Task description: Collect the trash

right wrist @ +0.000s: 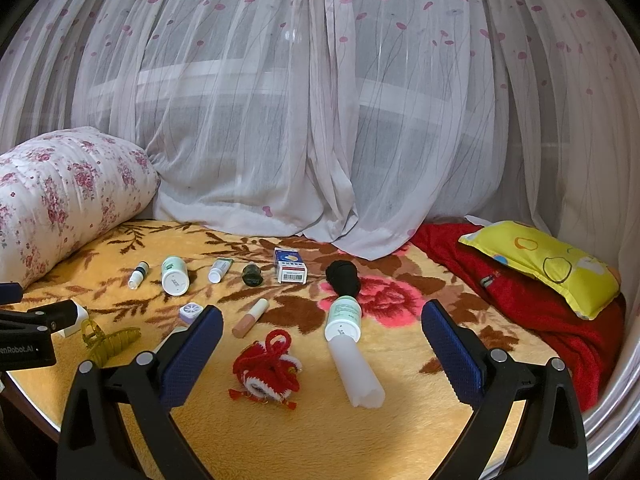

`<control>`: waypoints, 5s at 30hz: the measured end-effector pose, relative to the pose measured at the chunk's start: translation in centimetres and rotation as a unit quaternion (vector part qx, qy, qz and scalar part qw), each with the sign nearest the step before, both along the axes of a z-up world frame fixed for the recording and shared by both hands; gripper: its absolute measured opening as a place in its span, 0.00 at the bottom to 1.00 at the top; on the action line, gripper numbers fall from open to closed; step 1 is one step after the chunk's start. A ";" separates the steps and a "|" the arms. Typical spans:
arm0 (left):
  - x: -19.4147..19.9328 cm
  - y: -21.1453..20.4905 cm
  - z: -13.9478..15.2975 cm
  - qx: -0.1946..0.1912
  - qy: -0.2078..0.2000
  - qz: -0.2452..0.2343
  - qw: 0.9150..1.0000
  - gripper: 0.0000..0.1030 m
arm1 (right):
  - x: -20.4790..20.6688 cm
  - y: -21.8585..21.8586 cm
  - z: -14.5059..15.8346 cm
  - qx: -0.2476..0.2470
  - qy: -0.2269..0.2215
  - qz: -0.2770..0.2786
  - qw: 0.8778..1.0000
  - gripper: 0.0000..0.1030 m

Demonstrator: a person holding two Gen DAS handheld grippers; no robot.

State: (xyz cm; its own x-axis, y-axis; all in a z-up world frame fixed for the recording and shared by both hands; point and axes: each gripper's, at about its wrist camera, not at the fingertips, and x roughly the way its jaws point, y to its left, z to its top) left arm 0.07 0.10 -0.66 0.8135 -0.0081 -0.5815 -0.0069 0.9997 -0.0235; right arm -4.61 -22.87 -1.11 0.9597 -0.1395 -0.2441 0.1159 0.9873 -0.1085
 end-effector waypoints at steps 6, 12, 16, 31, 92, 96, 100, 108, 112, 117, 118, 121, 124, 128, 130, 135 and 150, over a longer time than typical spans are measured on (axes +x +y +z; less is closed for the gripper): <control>0.0 0.1 -0.2 -0.001 0.000 0.000 1.000 0.94 | 0.0 0.1 0.0 0.001 0.001 0.000 1.000 0.95; 0.0 0.0 -0.2 0.000 0.000 0.001 1.000 0.94 | 0.0 0.0 0.1 0.000 0.001 0.000 1.000 0.95; 0.0 0.1 -0.1 0.000 0.001 0.000 1.000 0.94 | 0.0 0.2 0.0 0.001 0.001 0.000 1.000 0.95; 0.0 0.1 -0.2 -0.001 0.000 0.001 1.000 0.94 | 0.1 0.1 -0.1 0.001 0.001 0.000 1.000 0.95; 2.0 1.1 -5.5 -0.009 0.010 -0.086 0.996 0.40 | 3.2 1.5 -4.0 0.011 0.059 0.032 0.998 0.95; 1.6 1.3 -4.9 -0.018 0.005 -0.090 0.996 0.40 | 4.7 2.7 -4.6 -0.006 0.073 0.046 0.996 0.95; 1.4 1.4 -4.9 -0.021 0.007 -0.091 0.996 0.40 | 6.4 3.4 -5.4 -0.021 0.086 0.051 0.995 0.95; 1.5 1.1 -5.2 -0.027 0.017 -0.096 0.995 0.40 | 10.2 3.3 -7.7 -0.011 0.174 0.062 0.983 0.42; 1.4 1.0 -5.3 -0.029 0.020 -0.102 0.994 0.40 | 9.4 2.9 -7.3 0.004 0.163 0.068 0.984 0.32; 0.2 1.2 -4.7 -0.030 0.023 -0.116 0.992 0.40 | 7.7 2.9 -5.8 0.012 0.161 0.083 0.983 0.31; -0.3 1.3 -4.5 -0.030 0.025 -0.121 0.992 0.40 | 6.9 2.9 -5.3 0.014 0.160 0.091 0.983 0.31; -2.1 1.4 -3.7 -0.027 0.030 -0.133 0.990 0.40 | 3.7 3.1 -3.5 0.018 0.158 0.122 0.980 0.31; -4.3 1.4 -3.4 -0.026 0.041 -0.147 0.988 0.40 | 0.4 3.4 -2.7 0.027 0.173 0.157 0.972 0.31; -7.0 1.2 -4.2 -0.032 0.076 -0.157 0.984 0.40 | -3.3 4.0 -3.6 0.049 0.213 0.189 0.957 0.31; -8.3 1.0 -5.1 -0.036 0.105 -0.163 0.980 0.40 | -4.9 4.4 -4.6 0.056 0.236 0.199 0.949 0.31; -10.8 0.5 -6.8 -0.027 0.137 -0.169 0.976 0.40 | -8.0 6.1 -7.1 0.063 0.282 0.214 0.933 0.31; -13.7 2.1 -5.2 -0.027 0.117 -0.143 0.982 0.83 | -10.6 5.5 -7.4 0.058 0.284 0.195 0.937 0.70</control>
